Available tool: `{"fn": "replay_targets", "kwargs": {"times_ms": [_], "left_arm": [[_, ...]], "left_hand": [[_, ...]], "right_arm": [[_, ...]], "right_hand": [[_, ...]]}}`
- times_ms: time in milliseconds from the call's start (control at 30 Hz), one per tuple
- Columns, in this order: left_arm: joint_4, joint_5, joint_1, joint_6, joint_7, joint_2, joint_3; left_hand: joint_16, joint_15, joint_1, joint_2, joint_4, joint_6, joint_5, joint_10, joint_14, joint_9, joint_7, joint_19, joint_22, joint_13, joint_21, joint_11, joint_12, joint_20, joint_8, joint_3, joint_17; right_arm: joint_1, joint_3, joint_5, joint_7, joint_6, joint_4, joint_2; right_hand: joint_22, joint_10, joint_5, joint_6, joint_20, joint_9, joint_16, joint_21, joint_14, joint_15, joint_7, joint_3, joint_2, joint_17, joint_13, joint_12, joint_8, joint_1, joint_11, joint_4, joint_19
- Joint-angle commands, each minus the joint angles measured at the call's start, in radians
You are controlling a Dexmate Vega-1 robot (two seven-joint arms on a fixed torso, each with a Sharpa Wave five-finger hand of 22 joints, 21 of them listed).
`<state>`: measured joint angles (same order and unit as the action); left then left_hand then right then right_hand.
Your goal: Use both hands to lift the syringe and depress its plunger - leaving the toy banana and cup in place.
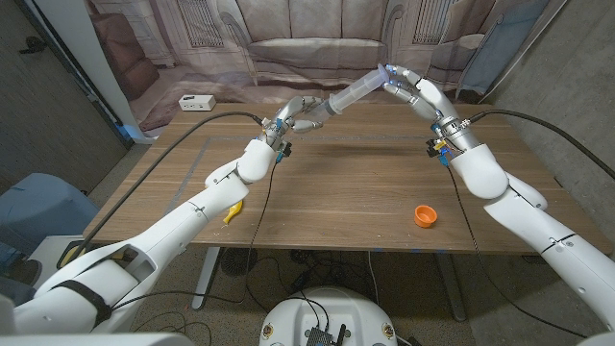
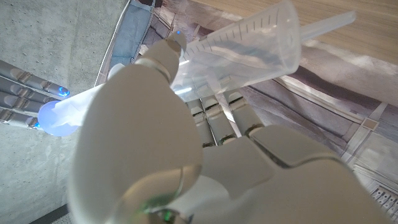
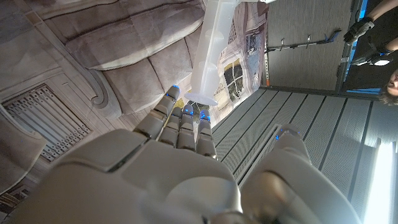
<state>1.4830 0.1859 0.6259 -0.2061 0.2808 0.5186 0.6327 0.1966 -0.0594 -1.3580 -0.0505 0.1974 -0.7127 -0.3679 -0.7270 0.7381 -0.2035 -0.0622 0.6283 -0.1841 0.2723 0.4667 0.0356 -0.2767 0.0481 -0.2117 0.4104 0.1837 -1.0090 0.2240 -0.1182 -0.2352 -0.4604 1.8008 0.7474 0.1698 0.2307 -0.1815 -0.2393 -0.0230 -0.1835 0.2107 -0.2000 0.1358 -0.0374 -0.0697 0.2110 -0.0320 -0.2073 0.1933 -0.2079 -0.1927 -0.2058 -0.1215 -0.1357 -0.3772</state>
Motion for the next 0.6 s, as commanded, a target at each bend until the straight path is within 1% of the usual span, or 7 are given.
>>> {"fn": "replay_targets", "kwargs": {"times_ms": [33, 233, 367, 600], "left_arm": [[-0.004, 0.000, -0.003, 0.002, -0.003, -0.002, 0.001], [-0.015, -0.001, -0.009, -0.003, -0.005, -0.006, 0.005], [-0.021, 0.000, -0.014, -0.008, -0.005, -0.008, 0.006], [-0.030, 0.001, -0.020, -0.014, -0.004, -0.011, 0.007]], "left_hand": [[0.003, -0.029, -0.014, -0.034, -0.032, -0.008, -0.005, -0.007, 0.025, -0.003, 0.002, 0.049, -0.005, 0.004, 0.006, 0.000, -0.001, -0.043, -0.003, 0.061, 0.002], [0.002, -0.028, -0.013, -0.033, -0.032, -0.010, -0.007, -0.008, 0.025, -0.003, 0.003, 0.049, -0.006, 0.005, 0.007, 0.000, 0.000, -0.043, -0.003, 0.063, 0.002], [0.003, -0.029, -0.012, -0.033, -0.032, -0.009, -0.008, -0.010, 0.026, -0.004, 0.005, 0.049, -0.006, 0.006, 0.009, 0.001, 0.000, -0.043, -0.001, 0.064, 0.002], [0.002, -0.027, -0.012, -0.033, -0.031, -0.009, -0.010, -0.012, 0.025, -0.004, 0.004, 0.048, -0.006, 0.007, 0.010, -0.004, 0.001, -0.043, 0.000, 0.066, 0.002]], "right_arm": [[0.009, 0.007, -0.006, 0.003, 0.005, 0.000, 0.003], [0.014, 0.011, -0.004, 0.006, 0.006, -0.003, 0.003], [0.022, 0.018, 0.000, 0.017, 0.007, -0.007, 0.006], [0.036, 0.031, 0.003, 0.027, 0.006, -0.016, 0.005]], "right_hand": [[0.002, 0.008, -0.005, -0.007, 0.000, -0.004, 0.006, -0.002, 0.009, 0.001, 0.002, 0.010, -0.010, -0.003, 0.001, -0.001, -0.005, -0.002, 0.000, 0.005, -0.010], [0.002, 0.010, -0.005, -0.010, -0.002, -0.004, 0.006, -0.002, 0.010, 0.003, 0.002, 0.011, -0.011, -0.004, 0.001, -0.002, -0.006, -0.001, -0.001, 0.006, -0.012], [0.002, 0.014, -0.005, -0.014, -0.003, -0.004, 0.007, -0.004, 0.014, 0.004, 0.002, 0.011, -0.012, -0.004, 0.001, -0.003, -0.007, 0.000, 0.003, 0.007, -0.019], [0.002, 0.018, -0.005, -0.021, -0.003, -0.004, 0.008, -0.006, 0.021, 0.004, 0.003, 0.012, -0.013, -0.003, 0.001, -0.003, -0.009, -0.001, 0.001, 0.006, -0.028]]}}
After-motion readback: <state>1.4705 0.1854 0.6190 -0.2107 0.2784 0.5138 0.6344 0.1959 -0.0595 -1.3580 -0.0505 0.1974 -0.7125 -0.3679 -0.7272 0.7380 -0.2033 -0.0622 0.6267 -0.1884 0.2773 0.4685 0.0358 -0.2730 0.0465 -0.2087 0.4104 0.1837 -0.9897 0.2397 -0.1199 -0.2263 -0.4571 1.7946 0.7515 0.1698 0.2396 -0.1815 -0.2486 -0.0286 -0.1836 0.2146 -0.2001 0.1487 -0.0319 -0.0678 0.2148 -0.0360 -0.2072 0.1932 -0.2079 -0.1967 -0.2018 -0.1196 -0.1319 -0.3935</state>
